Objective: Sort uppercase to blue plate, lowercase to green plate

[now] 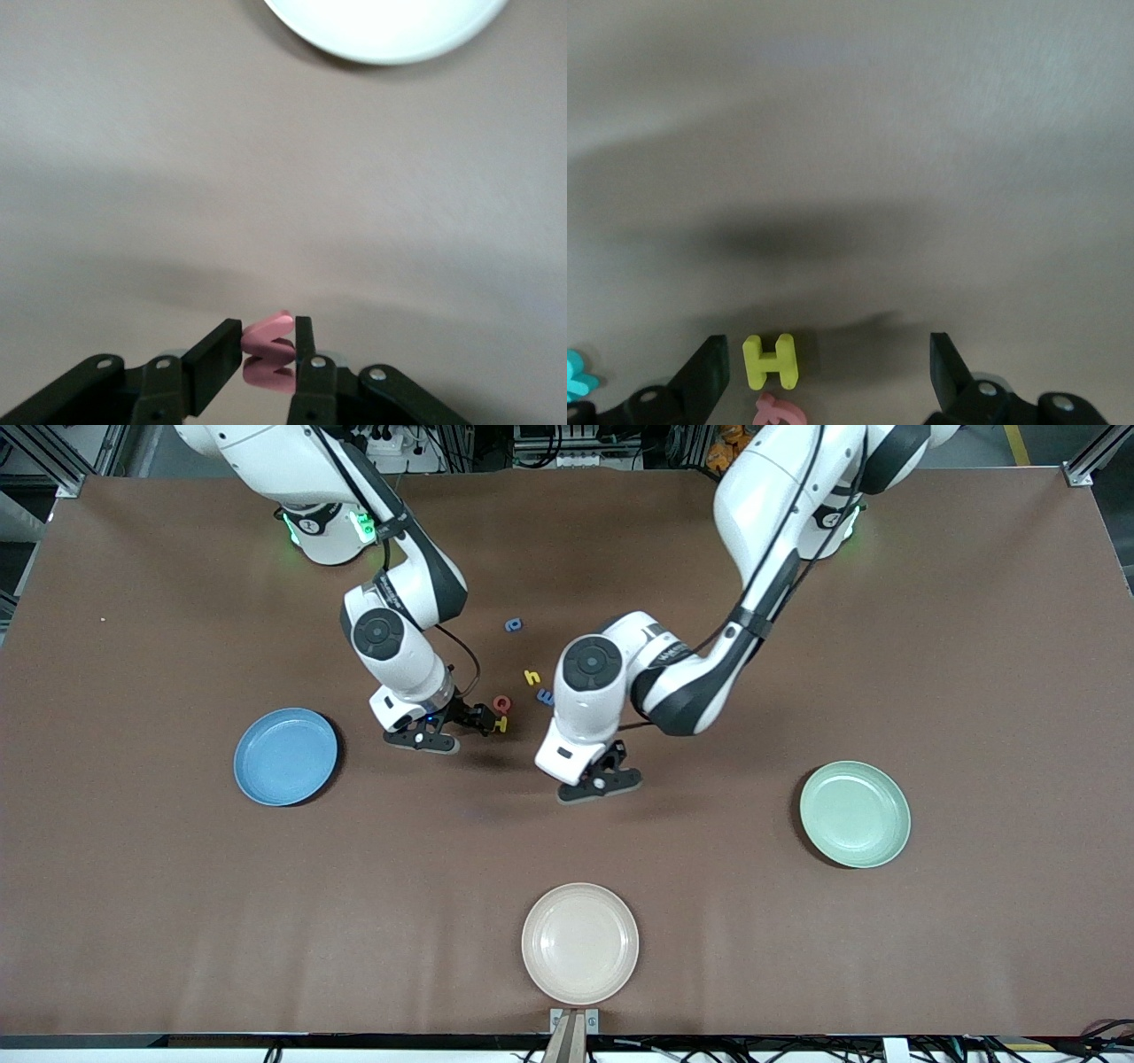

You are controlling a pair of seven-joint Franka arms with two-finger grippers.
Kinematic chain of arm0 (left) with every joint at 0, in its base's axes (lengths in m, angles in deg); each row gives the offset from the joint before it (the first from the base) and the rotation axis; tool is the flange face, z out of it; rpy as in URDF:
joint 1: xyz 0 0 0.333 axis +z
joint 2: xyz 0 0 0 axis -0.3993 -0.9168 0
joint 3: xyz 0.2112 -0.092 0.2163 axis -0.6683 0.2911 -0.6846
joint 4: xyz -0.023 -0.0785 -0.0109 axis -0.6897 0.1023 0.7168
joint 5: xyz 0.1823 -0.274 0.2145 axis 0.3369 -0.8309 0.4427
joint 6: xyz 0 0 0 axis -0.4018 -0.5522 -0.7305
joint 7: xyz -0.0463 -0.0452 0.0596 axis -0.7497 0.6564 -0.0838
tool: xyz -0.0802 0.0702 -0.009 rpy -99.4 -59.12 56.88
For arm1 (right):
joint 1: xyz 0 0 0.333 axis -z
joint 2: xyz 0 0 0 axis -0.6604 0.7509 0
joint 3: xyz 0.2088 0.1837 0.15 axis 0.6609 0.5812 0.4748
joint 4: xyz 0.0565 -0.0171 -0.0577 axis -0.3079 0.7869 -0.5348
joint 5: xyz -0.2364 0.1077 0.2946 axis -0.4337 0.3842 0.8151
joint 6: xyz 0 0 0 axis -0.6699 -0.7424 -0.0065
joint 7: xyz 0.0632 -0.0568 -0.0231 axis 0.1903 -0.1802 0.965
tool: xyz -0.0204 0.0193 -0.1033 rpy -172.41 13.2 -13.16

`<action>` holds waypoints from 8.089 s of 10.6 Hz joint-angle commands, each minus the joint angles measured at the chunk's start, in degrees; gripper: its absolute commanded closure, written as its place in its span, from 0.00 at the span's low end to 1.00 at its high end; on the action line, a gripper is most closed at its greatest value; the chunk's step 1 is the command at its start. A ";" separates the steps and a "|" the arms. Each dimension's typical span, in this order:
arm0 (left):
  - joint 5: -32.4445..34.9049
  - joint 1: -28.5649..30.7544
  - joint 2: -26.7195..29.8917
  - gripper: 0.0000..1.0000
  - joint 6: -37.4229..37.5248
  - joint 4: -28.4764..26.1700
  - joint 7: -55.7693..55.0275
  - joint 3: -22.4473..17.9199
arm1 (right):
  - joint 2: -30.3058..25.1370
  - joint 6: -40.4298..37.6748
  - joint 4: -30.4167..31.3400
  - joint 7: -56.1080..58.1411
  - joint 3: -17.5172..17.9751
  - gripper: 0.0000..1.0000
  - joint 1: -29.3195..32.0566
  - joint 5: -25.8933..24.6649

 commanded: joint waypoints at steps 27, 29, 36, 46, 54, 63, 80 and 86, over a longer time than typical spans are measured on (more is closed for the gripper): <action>0.08 35.20 6.36 0.00 15.55 -7.07 48.26 1.95 | 7.49 2.30 -4.44 -18.84 1.39 0.40 -5.37 -20.85; 0.08 31.96 8.38 0.00 18.63 -7.07 43.62 1.96 | 7.49 2.30 -3.92 -18.49 1.39 0.47 -5.28 -20.85; -0.01 27.37 11.11 0.00 23.64 -7.07 26.82 8.19 | 7.40 3.09 -3.21 -16.91 1.48 0.83 -4.93 -20.85; -7.21 26.41 12.88 0.00 19.11 -12.95 0.13 22.34 | 3.36 -16.40 -10.51 21.17 -7.46 0.88 -0.98 -3.37; -6.51 5.77 4.88 0.00 4.23 -12.43 -20.65 17.79 | 1.78 -20.37 -9.19 65.58 -27.34 0.87 3.23 -2.04; -6.25 -4.36 -0.22 0.10 -5.17 -13.13 -26.89 11.80 | 2.31 -20.98 -6.72 67.12 -27.27 0.32 4.12 8.59; -1.33 -6.91 -1.36 0.59 -13.62 -18.23 -26.81 11.36 | 2.48 -18.00 -2.86 22.12 -4.32 0.36 2.01 25.12; 0.08 -5.51 -0.32 1.00 -12.83 -18.14 -26.19 11.36 | 2.48 -16.25 -2.33 15.08 -3.10 0.36 -0.36 24.86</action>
